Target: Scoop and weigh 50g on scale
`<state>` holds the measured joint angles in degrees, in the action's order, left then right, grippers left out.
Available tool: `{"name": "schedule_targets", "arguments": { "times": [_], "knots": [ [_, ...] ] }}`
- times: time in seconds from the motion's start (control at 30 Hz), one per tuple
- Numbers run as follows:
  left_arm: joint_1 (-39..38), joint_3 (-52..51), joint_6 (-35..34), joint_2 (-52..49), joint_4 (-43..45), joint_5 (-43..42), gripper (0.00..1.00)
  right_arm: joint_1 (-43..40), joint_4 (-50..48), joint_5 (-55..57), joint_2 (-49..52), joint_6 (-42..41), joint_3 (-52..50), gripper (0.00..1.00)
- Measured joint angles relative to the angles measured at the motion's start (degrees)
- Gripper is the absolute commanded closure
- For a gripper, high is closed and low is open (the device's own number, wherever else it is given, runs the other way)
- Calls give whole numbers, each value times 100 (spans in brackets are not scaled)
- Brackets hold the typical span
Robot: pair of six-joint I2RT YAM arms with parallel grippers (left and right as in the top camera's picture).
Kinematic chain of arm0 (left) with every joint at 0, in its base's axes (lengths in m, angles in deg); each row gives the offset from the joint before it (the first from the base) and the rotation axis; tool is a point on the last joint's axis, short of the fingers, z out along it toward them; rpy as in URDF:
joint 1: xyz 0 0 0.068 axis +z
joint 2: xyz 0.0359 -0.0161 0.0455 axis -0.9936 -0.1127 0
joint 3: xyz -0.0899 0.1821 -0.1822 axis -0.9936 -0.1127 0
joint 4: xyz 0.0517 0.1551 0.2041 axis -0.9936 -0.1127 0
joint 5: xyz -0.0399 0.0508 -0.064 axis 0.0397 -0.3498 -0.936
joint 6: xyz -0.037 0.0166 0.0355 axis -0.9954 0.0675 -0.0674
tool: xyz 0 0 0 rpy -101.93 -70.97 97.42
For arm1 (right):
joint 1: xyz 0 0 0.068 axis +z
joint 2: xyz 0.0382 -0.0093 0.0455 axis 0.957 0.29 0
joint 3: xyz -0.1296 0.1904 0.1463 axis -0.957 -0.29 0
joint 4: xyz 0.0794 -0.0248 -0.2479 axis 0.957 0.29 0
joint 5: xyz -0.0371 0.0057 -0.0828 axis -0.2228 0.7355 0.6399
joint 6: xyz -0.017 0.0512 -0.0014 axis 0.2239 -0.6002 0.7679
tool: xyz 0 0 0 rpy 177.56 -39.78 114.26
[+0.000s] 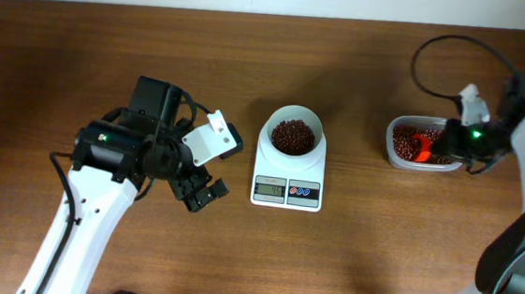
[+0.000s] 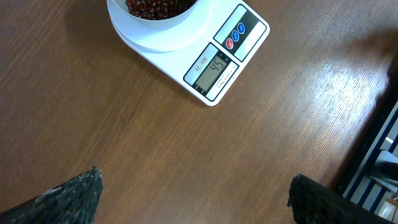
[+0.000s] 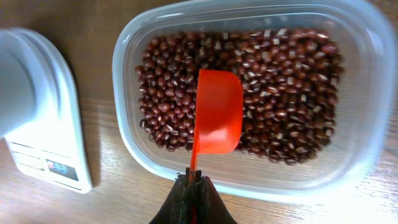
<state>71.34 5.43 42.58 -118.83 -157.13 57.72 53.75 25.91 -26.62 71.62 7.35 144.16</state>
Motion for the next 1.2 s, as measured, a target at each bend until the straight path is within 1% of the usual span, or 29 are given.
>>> {"name": "schedule_targets", "arguments": {
  "times": [0.5, 0.7, 0.8, 0.93, 1.07, 1.1, 1.2],
  "knots": [
    [0, 0, 0, 0, 0, 0, 1, -1309, 181, -1491, 0, -22, 0, 96],
    [0, 0, 0, 0, 0, 0, 1, -1670, 184, -2352, 0, -26, 0, 96],
    [0, 0, 0, 0, 0, 0, 1, -1661, 184, -2857, 0, -26, 0, 96],
    [0, 0, 0, 0, 0, 0, 1, -1534, 184, -3259, 0, -24, 0, 96],
    [0, 0, 0, 0, 0, 0, 1, -1110, 184, -3414, 0, -31, 0, 96],
    [0, 0, 0, 0, 0, 0, 1, -831, 181, -3477, 0, -42, 0, 96],
    [0, 0, 0, 0, 0, 0, 1, -348, 160, -3558, 0, -44, 0, 96]
  ]
}}
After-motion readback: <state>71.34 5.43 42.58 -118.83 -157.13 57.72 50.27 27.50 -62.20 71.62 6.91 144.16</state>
